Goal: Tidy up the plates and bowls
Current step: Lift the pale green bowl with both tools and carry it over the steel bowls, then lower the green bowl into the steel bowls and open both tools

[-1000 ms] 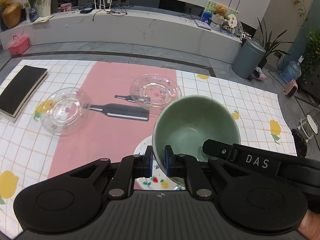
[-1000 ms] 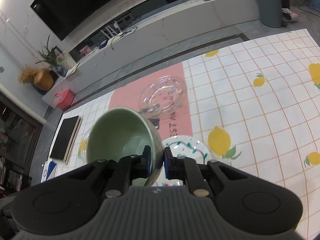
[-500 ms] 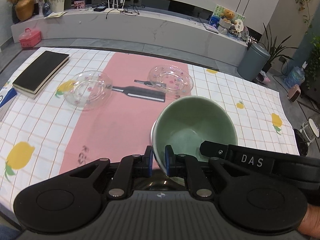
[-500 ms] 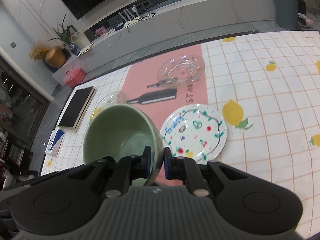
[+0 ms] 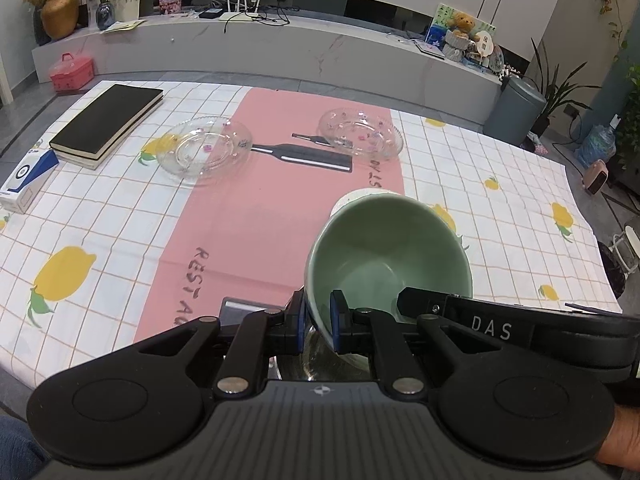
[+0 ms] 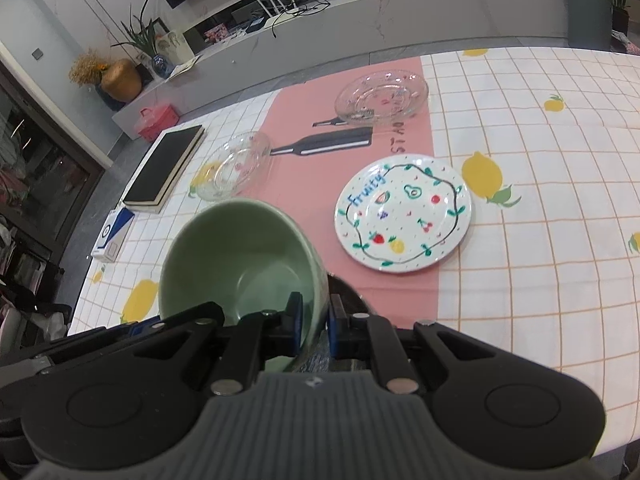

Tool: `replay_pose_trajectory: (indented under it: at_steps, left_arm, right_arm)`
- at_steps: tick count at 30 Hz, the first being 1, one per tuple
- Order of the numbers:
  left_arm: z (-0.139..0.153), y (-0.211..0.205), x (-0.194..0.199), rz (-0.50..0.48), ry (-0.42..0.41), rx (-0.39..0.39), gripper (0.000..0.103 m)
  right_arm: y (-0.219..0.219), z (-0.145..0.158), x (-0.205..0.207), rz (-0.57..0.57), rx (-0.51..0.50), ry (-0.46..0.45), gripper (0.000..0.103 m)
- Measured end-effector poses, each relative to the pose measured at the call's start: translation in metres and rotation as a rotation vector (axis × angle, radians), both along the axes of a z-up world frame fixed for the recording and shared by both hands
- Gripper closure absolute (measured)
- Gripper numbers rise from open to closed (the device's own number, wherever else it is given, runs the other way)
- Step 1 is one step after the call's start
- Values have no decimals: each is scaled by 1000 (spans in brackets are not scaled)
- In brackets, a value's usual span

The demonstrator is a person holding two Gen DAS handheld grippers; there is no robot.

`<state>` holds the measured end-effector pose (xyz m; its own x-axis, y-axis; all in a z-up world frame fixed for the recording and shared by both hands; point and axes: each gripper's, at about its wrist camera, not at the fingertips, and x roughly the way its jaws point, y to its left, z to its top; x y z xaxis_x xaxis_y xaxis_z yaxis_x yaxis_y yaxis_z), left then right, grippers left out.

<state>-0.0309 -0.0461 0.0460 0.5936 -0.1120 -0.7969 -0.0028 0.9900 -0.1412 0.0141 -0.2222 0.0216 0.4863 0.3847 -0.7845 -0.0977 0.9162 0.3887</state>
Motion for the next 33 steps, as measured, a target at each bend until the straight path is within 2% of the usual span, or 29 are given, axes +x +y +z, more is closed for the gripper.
replay_pose_trajectory:
  at_steps: [24, 28, 33]
  left_arm:
    - [-29, -3, -14, -53, 109, 13, 88]
    - [-31, -3, -15, -54, 116, 4, 87]
    - [-31, 1, -13, -37, 135, -16, 86]
  right_arm:
    - [4, -27, -18, 29, -61, 61, 93]
    - [8, -26, -19, 48, -103, 40, 93]
    - [21, -26, -22, 123, -217, -11, 93]
